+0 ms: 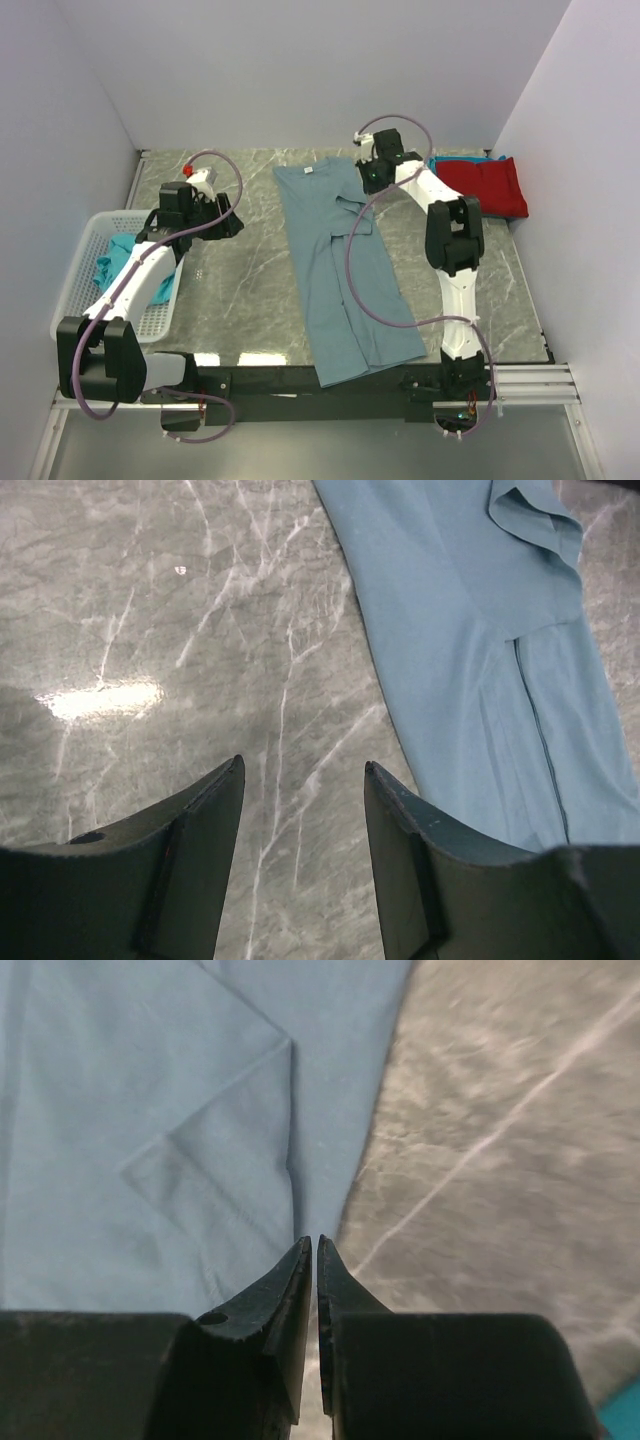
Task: Fold and stack the t-shirts
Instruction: Fold the tshirt
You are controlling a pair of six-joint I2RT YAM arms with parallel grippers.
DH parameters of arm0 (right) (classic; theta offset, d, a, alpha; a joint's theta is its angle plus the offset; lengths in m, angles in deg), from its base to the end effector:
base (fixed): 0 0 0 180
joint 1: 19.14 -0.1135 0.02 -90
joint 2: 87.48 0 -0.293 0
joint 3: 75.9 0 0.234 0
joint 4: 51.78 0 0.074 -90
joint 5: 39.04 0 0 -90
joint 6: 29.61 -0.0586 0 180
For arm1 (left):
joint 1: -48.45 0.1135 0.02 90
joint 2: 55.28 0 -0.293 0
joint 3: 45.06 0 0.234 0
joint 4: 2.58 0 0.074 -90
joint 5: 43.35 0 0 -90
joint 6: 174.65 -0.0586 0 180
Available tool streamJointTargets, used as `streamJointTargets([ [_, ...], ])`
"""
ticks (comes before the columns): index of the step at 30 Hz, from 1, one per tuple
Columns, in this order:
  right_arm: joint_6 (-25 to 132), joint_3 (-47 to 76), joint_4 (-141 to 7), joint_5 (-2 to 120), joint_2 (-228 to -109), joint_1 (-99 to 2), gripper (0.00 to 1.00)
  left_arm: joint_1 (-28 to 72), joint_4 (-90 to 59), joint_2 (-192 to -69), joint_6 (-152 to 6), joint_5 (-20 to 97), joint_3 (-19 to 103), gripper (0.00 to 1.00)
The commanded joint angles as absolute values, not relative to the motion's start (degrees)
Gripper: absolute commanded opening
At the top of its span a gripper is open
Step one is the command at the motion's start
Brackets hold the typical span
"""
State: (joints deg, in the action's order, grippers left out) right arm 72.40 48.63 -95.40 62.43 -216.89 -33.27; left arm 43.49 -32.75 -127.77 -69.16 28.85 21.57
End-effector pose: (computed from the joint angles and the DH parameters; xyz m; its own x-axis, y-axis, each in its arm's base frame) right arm 0.5075 0.1398 0.2215 -0.6340 -0.3699 -0.6791 -0.5101 0.8601 0.0078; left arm 0.2670 -0.0412 0.2927 -0.6525 -0.1986 -0.7313 0.1602 0.9071 -0.3893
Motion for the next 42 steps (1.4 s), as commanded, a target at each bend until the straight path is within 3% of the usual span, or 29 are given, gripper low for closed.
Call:
streamJointTargets([
  [1, 73.92, 53.04, -97.84, 59.23, -218.0, -34.16, 0.14, 43.52, -31.24, -127.61, -70.41, 26.96, 23.59, 0.57],
  [11, 77.0, 47.07, -96.35, 55.45, -215.72, -39.96, 0.14, 43.52, -31.33, -127.62, -70.32, 26.7, 23.41, 0.57],
  [24, 77.53, 54.27, -103.9, 52.45, -218.27, -43.04, 0.15, 43.52, -31.5, -127.0, -70.32, 26.26, 23.59, 0.57],
  [27, 78.4, 54.63, -104.88, 55.26, -214.41, -42.78, 0.15, 43.52, -31.42, -126.65, -70.41, 25.65, 23.76, 0.63],
  [28, 78.84, 53.06, -104.61, 57.1, -212.57, -42.43, 0.15, 43.61, -30.98, -126.56, -69.98, 24.95, 23.59, 0.7],
  [30, 80.33, 50.25, -102.78, 62.11, -205.46, -41.9, 0.16, 43.87, -28.8, -126.39, -69.45, 20.65, 22.8, 0.77],
  [32, 81.83, 43.49, -100.14, 67.71, -196.27, -41.03, 0.18, 43.96, -28.25, -127.35, -68.92, 16.96, 22.97, 0.79],
  [35, 82.54, 30.67, -91.45, 71.69, -183.26, -39.54, 0.3, 43.96, -26.15, -132.43, -64.8, 15.98, 24.55, 0.77],
  [37, 82.63, 20.68, -83.81, 75.03, -177.6, -38.74, 0.6, 43.61, -27.98, -139.37, -59.2, 15.45, 29.28, 0.72],
  [39, 78.51, 15.01, -79.05, 76.96, -172.57, -37.42, 0.97, 42.48, -28.78, -146.49, -57.06, 16.41, 35.43, 0.71],
  [41, 80.59, 15.59, -85.33, 81.97, -172.99, -36.63, 0.97, 40.37, -29.04, -153.23, -56.09, 20.0, 41.91, 0.7],
  [42, 81.74, 16.65, -92.32, 84.34, -173.44, -36.45, 0.88, 39.84, -29.48, -155.8, -56.17, 21.58, 44.39, 0.7],
])
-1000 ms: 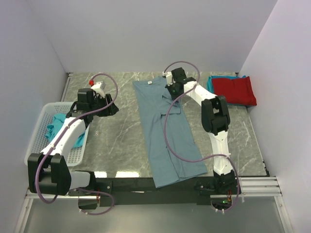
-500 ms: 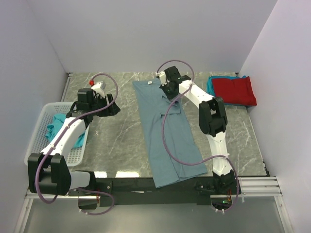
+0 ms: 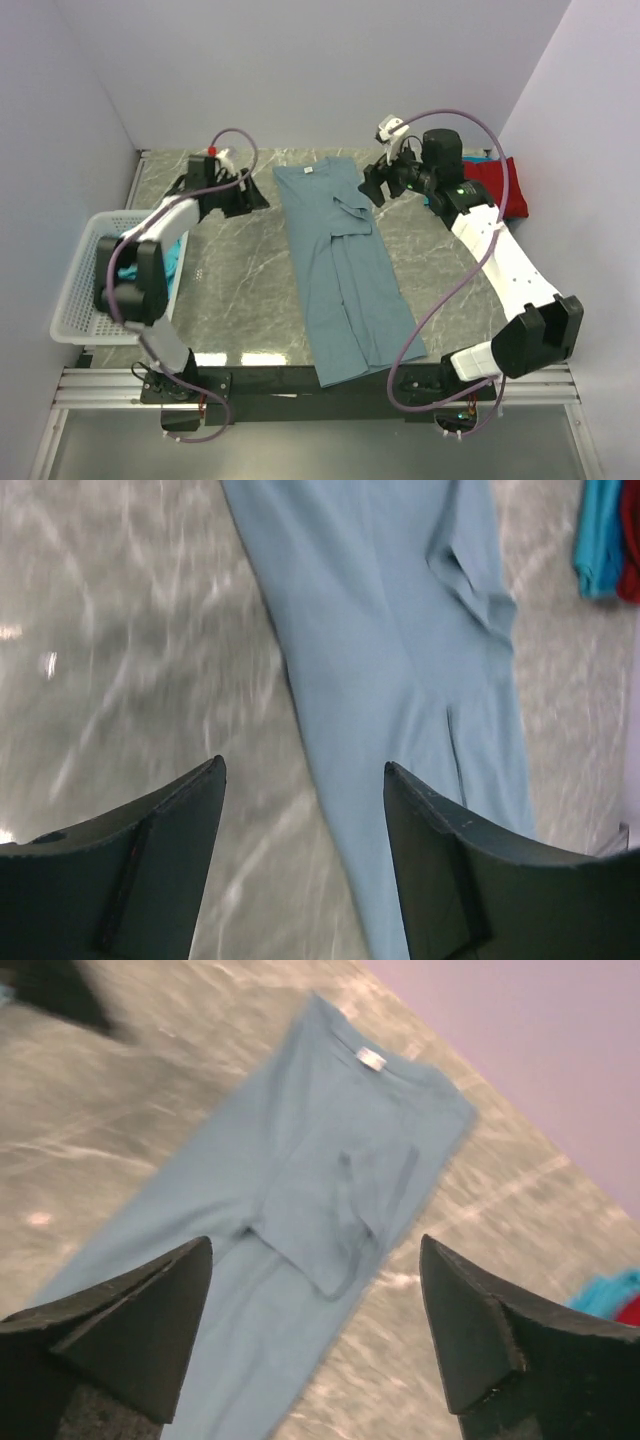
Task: Fold and stack the t-shirts
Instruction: Fold the tshirt
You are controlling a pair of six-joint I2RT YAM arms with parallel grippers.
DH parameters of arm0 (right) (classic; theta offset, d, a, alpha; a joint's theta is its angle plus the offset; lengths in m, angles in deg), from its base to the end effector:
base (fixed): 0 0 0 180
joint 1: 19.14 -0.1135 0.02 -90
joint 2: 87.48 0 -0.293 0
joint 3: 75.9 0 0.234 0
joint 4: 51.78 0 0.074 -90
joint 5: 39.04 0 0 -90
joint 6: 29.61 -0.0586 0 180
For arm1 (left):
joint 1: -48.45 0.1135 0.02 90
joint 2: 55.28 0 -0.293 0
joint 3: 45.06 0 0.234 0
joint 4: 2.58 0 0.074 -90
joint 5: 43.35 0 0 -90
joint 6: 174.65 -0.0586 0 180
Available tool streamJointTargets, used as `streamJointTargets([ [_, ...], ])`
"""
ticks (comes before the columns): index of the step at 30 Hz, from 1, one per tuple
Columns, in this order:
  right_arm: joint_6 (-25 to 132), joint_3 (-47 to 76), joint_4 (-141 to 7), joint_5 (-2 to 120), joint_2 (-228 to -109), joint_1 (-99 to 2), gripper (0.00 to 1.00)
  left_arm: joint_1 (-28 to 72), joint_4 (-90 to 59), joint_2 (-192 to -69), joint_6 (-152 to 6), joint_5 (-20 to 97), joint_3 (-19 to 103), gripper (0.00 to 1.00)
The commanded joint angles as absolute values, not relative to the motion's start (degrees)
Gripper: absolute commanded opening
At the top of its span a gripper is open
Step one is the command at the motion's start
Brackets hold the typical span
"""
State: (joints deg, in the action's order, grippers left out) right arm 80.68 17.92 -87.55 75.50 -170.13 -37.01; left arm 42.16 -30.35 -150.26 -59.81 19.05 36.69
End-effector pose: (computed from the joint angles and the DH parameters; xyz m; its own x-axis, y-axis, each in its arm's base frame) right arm 0.3046 0.1238 0.3964 -0.1502 -0.3799 -0.9128 -0.7363 0.6591 -0.1531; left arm 0.3631 -0.0673 0.2692 -0.7786 -0.2887 -0.5572 0.1296 0.7948 -0.5929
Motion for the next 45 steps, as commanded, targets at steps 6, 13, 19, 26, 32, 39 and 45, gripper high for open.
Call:
streamJointTargets([
  [6, 82.1, 6.39, -88.54, 99.39, -165.63, -30.49, 0.82, 39.13, -33.26, -176.46, -54.59, 28.45, 63.29, 0.63],
  [13, 81.83, 6.99, -90.9, 102.64, -166.23, -25.65, 0.81, 38.69, -39.23, -192.38, -53.19, 29.24, 82.28, 0.52],
  [19, 82.27, 7.78, -92.31, 103.61, -167.02, -24.85, 0.8, 38.78, -43.27, -202.05, -50.82, 28.2, 94.85, 0.49],
  [26, 82.01, 8.22, -93.1, 104.93, -166.85, -23.36, 0.79, 40.62, -39.77, -208.03, -44.76, 27.76, 100.13, 0.17],
  [32, 82.01, 8.4, -93.62, 104.23, -167.2, -22.65, 0.78, 44.57, -29.94, -209.35, -33.08, 27.58, 103.29, 0.0],
  [39, 85.42, 10.32, -97.56, 102.03, -170.79, -22.39, 0.78, 47.65, -25.26, -213.75, -28.13, 23.01, 110.51, 0.4],
  [45, 95.78, 8.75, -101.45, 101.68, -170.28, -22.74, 0.78, 49.59, -28.25, -195.94, -46.47, 23.43, 94.72, 0.54],
])
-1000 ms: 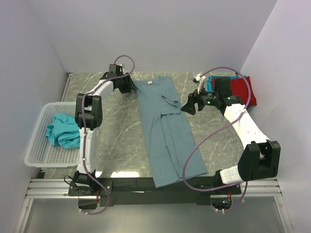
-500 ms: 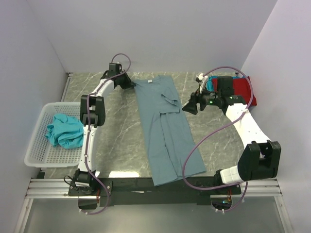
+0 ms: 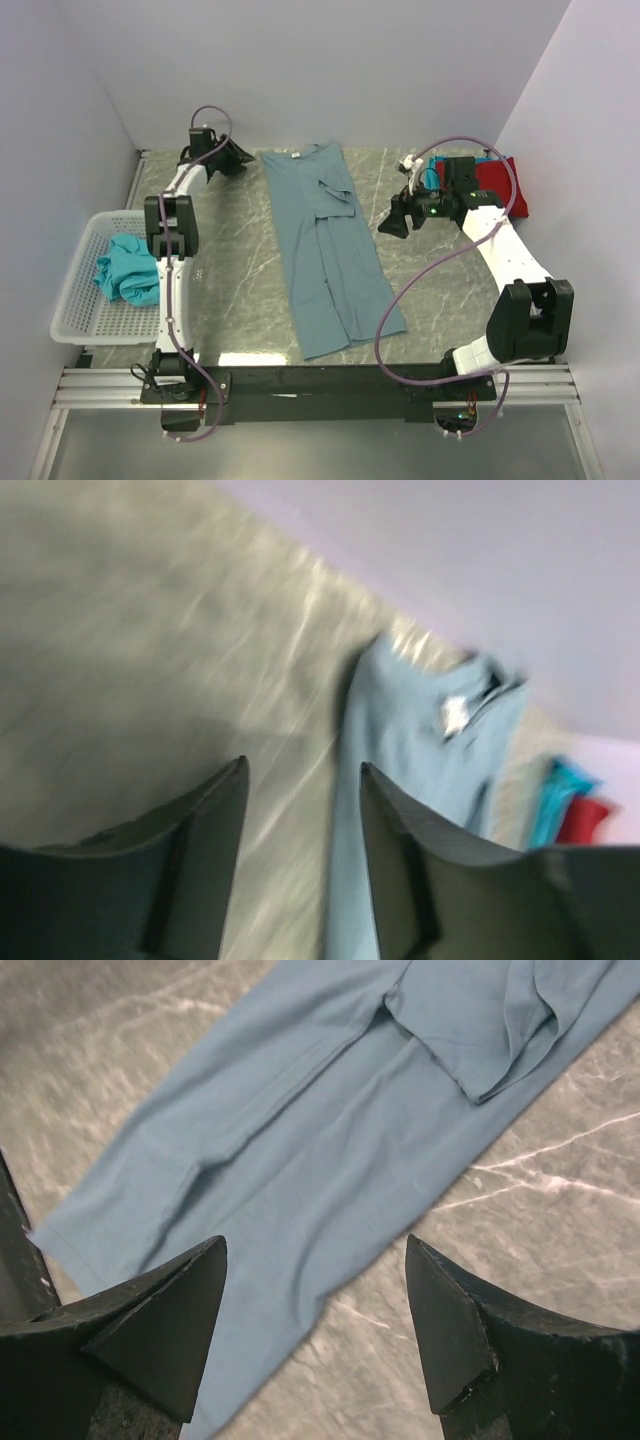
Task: Fold and stack the t-shirts
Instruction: Fold the tshirt
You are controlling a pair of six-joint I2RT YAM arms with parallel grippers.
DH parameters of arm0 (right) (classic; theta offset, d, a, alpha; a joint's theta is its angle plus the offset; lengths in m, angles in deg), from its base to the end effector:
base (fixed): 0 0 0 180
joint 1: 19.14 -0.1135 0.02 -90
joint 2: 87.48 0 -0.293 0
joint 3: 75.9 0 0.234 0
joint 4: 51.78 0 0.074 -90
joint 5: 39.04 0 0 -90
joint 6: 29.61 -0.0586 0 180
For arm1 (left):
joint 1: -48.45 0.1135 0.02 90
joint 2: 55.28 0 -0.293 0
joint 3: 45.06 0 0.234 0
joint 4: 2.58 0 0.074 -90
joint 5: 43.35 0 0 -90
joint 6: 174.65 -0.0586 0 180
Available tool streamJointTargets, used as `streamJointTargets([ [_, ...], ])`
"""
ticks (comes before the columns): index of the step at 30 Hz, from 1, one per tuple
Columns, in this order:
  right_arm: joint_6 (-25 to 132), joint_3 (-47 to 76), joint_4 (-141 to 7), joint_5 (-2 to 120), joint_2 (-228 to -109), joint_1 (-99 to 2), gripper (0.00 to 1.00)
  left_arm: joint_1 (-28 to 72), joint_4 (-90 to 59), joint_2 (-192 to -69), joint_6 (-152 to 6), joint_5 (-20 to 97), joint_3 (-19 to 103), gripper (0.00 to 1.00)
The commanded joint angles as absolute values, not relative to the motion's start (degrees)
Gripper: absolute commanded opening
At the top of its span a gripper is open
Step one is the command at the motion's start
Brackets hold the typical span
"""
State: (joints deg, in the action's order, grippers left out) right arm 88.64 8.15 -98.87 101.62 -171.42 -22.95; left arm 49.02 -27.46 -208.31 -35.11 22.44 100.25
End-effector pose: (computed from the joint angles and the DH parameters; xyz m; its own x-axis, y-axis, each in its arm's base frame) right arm 0.2952 0.0651 0.3241 -0.3735 -0.3256 -0.8686 -0.8462 0.5033 0.1752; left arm 0.6206 -0.0179 0.1463 -0.6055 -0.7000 -0.3786 -0.1916 0.5900 -0.7844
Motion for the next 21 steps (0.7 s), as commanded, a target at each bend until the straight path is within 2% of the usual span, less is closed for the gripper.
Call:
streamJointTargets([
  [1, 97.03, 8.23, -101.53, 101.41, -169.75, -23.09, 0.78, 49.5, -27.73, -187.9, -49.38, 25.19, 87.38, 0.56],
  [3, 101.06, 6.12, -101.1, 100.8, -167.22, -24.14, 0.78, 49.24, -25.72, -179.69, -55.89, 29.24, 79.79, 0.6],
  [4, 103.26, 3.76, -99.62, 100.62, -164.5, -24.84, 0.79, 48.98, -23.18, -171.73, -58.61, 30.55, 72.35, 0.65],
  [5, 103.28, 2.09, -97.86, 100.45, -164.48, -25.29, 0.79, 48.97, -21.59, -167.91, -59.5, 30.57, 68.89, 0.65],
  [6, 105.11, -0.11, -95.67, 100.36, -160.65, -25.55, 0.8, 48.8, -20.01, -164.22, -60.04, 28.74, 61.98, 0.69],
  [7, 106.34, -2.3, -93.21, 100.79, -158.61, -25.73, 0.89, 48.71, -15.29, -157.48, -60.3, 26.89, 58.43, 0.72],
  [8, 107.31, -7.37, -88.4, 101.75, -156.41, -25.82, 0.91, 48.71, -12.55, -154.02, -59.52, 24.18, 54.65, 0.8],
  [9, 110.28, -9.51, -86.96, 103.24, -152.82, -25.64, 0.91, 48.71, -10.08, -151.2, -58.64, 20.58, 50.96, 0.83],
  [11, 115.64, -13.82, -87.29, 108.08, -150.51, -25.38, 0.93, 48.71, -2.89, -144.33, -56.54, 9.86, 41.11, 0.86],
  [13, 126.6, -13.58, -94.63, 110.98, -150.93, -25.64, 0.91, 48.8, -0.75, -139.69, -56.0, 1.45, 33.89, 0.87],
  [14, 133.1, -10.97, -106.6, 110.73, -151.98, -25.9, 0.89, 46.71, -4.31, -138.09, -59.91, 0.17, 32.22, 0.88],
  [15, 144.39, -9.72, -112.55, 109.6, -154.17, -26.69, 0.88, 42.42, -8.61, -136.16, -64.39, 1.11, 31.07, 0.88],
  [16, 148.33, -9.01, -117.05, 108.28, -155.06, -27.48, 0.84, 38.81, -13.7, -131.79, -70.96, 7.04, 29.49, 0.88],
  [17, 150.98, -9.53, -122.49, 106.09, -155.51, -27.75, 0.83, 34.34, -19.67, -129.66, -84.86, 10.93, 28.43, 0.88],
  [18, 156.4, -10.4, -124.54, 105.03, -155.42, -27.93, 0.82, 24.72, -24.95, -127.55, -91.09, 14.62, 24.77, 0.88],
  [21, 158.83, -17.07, -124.92, 99.14, -151.84, -30.38, 0.81, 10.1, -26.15, -119.46, -104.05, 20.71, 14.24, 0.86],
])
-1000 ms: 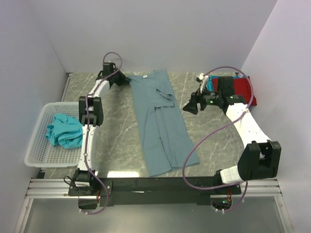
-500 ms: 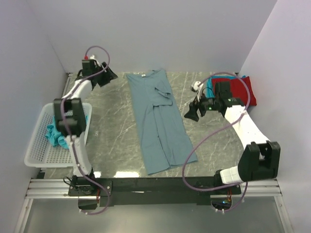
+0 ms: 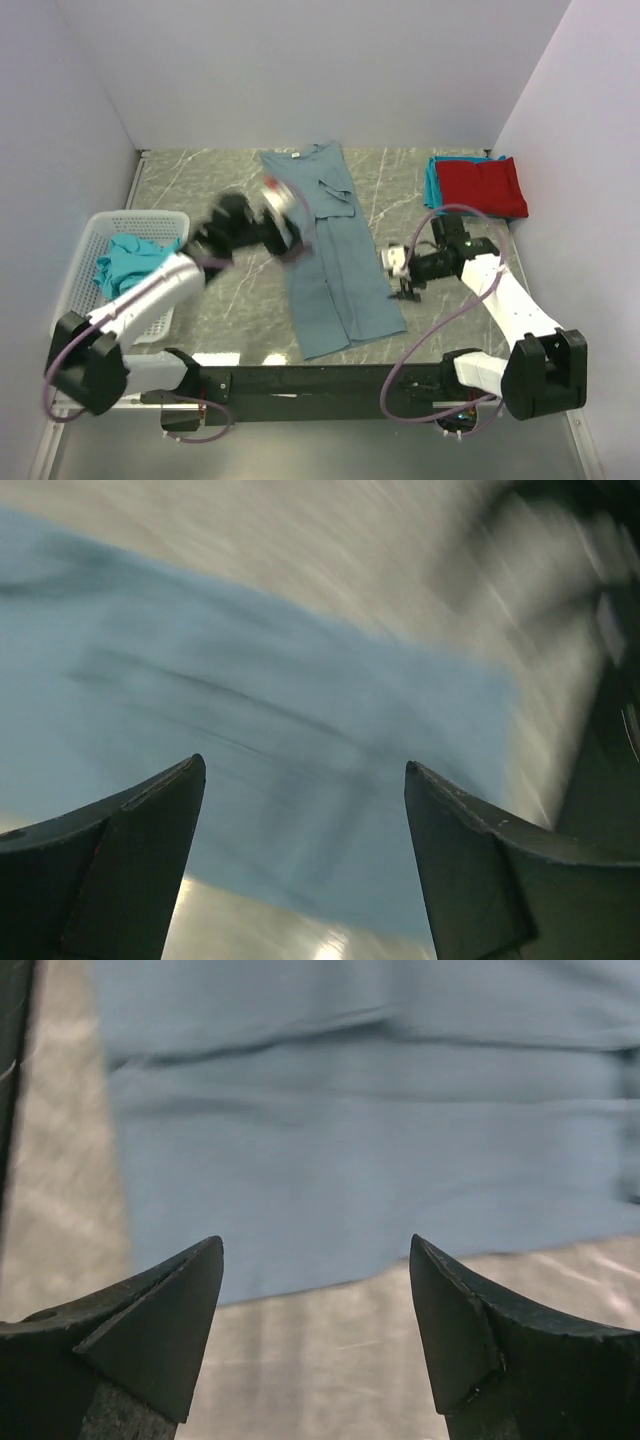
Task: Fold and stack the t-shirts
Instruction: Fold the tshirt
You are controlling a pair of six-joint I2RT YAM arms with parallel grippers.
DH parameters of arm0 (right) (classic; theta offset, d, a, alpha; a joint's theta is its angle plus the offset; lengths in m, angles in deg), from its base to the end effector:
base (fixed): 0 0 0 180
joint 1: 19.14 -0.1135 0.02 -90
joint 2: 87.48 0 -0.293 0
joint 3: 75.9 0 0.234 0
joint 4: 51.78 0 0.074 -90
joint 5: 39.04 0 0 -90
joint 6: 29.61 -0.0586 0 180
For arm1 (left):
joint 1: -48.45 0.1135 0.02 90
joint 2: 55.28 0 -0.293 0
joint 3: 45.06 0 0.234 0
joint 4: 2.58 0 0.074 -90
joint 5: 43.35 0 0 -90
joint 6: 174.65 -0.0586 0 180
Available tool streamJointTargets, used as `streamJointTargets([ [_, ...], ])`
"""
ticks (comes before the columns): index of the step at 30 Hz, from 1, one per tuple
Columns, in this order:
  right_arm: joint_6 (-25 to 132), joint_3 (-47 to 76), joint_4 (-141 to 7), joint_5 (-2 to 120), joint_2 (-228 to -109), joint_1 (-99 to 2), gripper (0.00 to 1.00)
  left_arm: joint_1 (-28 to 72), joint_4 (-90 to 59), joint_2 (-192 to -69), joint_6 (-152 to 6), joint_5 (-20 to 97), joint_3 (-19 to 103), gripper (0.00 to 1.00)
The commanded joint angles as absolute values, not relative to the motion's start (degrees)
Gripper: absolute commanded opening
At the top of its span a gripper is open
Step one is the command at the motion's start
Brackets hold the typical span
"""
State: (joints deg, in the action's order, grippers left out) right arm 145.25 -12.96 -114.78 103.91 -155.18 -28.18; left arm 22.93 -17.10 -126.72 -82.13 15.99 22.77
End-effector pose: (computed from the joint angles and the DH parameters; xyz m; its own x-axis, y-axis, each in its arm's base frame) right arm 0.1738 0.0750 0.2640 0.3095 -0.5584 -0.7697 -0.9456 -0.0958 -0.3108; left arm 0.2385 -0.1470 0.3378 -0.3161 0.1090 -0.9425 0.7948 0.5728 -0.2003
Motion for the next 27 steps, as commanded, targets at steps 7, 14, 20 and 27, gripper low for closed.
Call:
streamJointTargets([
  [7, 150.74, -31.41, -111.3, 85.25, -141.54, -45.33, 0.8, -10.51, -28.95, -114.07, -106.1, 31.86, 4.35, 0.8],
  [14, 147.85, -32.73, -106.9, 83.75, -144.18, -46.64, 0.78, -20.8, -23.07, -123.56, -106.44, 39.17, 1.26, 0.78],
  [20, 146.52, -34.67, -104.0, 81.21, -143.91, -47.96, 0.78, -24.06, -20.78, -132.09, -106.98, 42.42, 3.37, 0.75],
  [27, 146.26, -36.78, -101.27, 76.98, -143.73, -50.95, 0.77, -26.35, -20.87, -135.7, -106.62, 46.47, 1.0, 0.75],
])
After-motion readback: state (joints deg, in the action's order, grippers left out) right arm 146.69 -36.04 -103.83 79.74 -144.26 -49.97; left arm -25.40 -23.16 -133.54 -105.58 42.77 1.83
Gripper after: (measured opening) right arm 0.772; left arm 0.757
